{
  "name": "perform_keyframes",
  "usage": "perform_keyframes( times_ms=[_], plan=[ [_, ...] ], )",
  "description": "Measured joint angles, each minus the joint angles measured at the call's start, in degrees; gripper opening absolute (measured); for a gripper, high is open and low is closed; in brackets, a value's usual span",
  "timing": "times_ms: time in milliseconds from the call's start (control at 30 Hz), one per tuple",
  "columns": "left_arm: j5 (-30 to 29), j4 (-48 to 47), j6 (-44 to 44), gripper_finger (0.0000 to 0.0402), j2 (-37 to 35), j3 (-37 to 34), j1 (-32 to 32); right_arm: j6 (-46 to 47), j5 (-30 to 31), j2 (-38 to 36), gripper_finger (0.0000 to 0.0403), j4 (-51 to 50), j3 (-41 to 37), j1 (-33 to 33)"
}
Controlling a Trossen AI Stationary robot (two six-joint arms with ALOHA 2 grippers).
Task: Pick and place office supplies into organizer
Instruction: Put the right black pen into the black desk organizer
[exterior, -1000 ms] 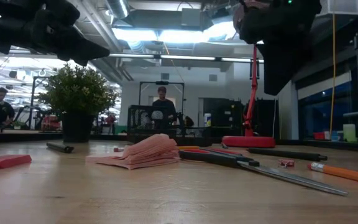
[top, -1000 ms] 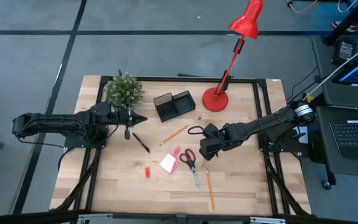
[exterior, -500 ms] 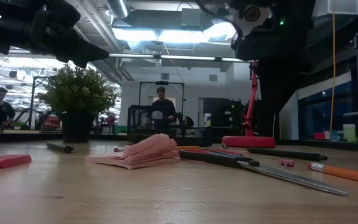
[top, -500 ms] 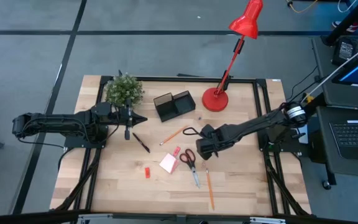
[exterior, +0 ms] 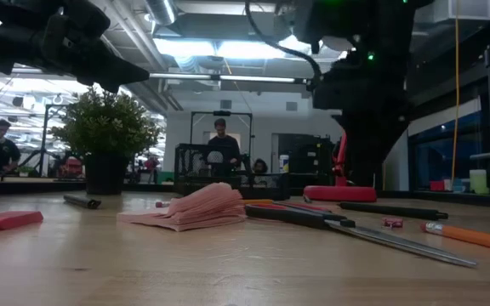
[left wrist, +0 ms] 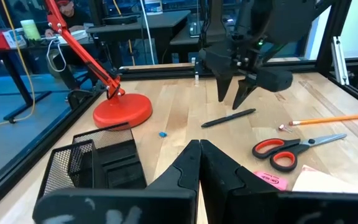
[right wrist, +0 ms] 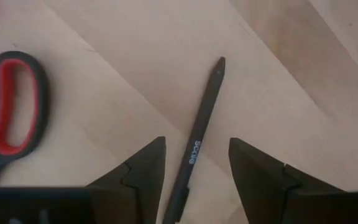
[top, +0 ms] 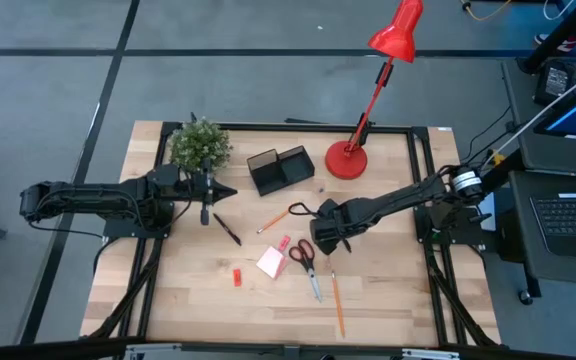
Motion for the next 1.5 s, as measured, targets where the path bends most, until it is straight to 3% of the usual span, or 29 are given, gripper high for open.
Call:
perform_keyframes(
  times_ms=[367, 1133, 1500],
  plan=[
    [0.0, -1.5, -1.0, 0.0003, 0.0, 0.0, 0.0, -0.2, -4.7, -0.6, 0.0179, 12.7, -9.5, -1.5],
    [-0.1, -1.4, -1.5, 0.0002, 0.0, 0.0, 0.0, 3.3, -5.2, -0.6, 0.0177, 17.0, -14.3, -1.6],
    [-0.1, -1.4, -1.7, 0.0003, 0.0, 0.0, 0.0, 1.8, -9.0, -0.3, 0.0104, 13.7, -11.5, -3.3]
  ],
)
